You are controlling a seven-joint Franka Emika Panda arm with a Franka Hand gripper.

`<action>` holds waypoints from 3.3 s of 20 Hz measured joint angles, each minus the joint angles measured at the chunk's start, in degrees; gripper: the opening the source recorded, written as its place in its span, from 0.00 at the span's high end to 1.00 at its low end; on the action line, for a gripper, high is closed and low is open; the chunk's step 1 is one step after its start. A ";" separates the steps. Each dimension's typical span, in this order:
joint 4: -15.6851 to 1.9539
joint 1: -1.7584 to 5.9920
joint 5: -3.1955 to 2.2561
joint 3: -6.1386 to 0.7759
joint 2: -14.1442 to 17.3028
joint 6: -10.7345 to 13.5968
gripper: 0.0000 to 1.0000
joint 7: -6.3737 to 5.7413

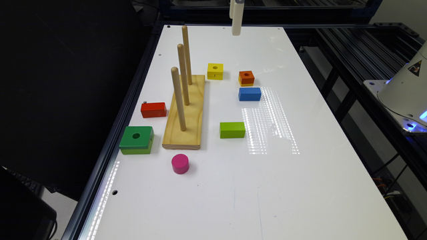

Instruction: Pick up yellow block.

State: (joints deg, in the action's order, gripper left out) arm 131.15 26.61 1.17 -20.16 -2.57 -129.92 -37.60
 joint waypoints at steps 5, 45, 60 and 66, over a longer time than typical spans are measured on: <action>-0.16 1.80 -0.45 0.11 0.11 0.00 0.00 1.58; -1.30 9.59 -2.01 0.27 5.56 -3.43 0.00 9.07; -1.67 9.85 -3.34 0.32 9.76 -7.03 0.00 8.82; -1.67 9.88 -3.86 0.33 11.35 -8.33 0.00 8.62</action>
State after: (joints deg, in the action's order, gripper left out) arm 129.48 36.49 -2.69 -19.82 8.77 -138.25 -28.98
